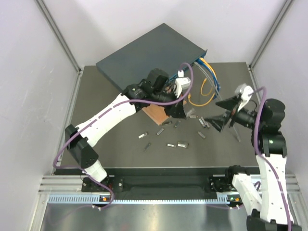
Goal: Insert the plug into the switch port
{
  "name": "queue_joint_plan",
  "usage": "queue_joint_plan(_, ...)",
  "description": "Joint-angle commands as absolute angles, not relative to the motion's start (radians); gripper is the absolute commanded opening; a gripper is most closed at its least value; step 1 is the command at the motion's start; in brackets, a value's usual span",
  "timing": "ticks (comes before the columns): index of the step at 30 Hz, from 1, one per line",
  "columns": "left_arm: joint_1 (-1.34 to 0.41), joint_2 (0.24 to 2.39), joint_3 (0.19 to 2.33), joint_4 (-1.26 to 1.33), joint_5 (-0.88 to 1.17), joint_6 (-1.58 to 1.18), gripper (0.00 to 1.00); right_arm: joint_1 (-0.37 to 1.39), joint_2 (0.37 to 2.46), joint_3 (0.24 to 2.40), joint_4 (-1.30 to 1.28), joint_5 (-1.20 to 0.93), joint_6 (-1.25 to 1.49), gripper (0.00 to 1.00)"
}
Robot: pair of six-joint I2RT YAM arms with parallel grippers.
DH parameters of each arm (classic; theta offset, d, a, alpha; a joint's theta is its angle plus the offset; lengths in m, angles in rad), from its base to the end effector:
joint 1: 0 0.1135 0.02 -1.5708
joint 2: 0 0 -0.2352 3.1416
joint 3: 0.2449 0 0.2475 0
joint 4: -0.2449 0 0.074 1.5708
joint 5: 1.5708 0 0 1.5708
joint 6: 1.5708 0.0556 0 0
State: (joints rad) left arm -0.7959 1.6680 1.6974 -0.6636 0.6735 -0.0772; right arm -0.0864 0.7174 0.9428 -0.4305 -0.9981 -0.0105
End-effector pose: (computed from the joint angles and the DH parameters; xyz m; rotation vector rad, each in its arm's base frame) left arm 0.2381 -0.2927 0.3450 1.1796 1.9921 -1.2108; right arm 0.1688 0.0323 0.3591 -0.6473 1.6236 0.8070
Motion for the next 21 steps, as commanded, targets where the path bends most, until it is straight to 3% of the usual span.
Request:
queue_joint_plan(1, -0.816, 1.603, 1.66, -0.703, 0.949, -0.069, 0.0, -0.091, 0.654, 1.009, -0.644, -1.083, -0.544, 1.0)
queue_joint_plan(4, -0.821, 1.589, 1.611, -0.709, 1.023, -0.075, 0.0, -0.083, 0.65, 1.037, -0.912, -1.163, -0.967, 0.99)
queue_joint_plan(8, -0.834, 1.591, 1.566, -0.71, 1.058, -0.101, 0.0, -0.063, 0.689, 1.106, -1.217, -1.213, -1.374, 0.78)
queue_joint_plan(12, -0.836, 1.601, 1.54, -0.692, 1.098, -0.138, 0.0, -0.031, 0.732, 1.155, -1.425, -1.206, -1.702, 0.67)
queue_joint_plan(16, -0.839, 1.615, 1.497, -0.644, 1.143, -0.198, 0.0, 0.095, 0.77, 1.167, -1.422, -1.14, -1.707, 0.62)
queue_joint_plan(21, -0.839, 1.637, 1.491, -0.62, 1.154, -0.225, 0.0, 0.244, 0.772, 1.144, -1.249, -1.023, -1.51, 0.57)
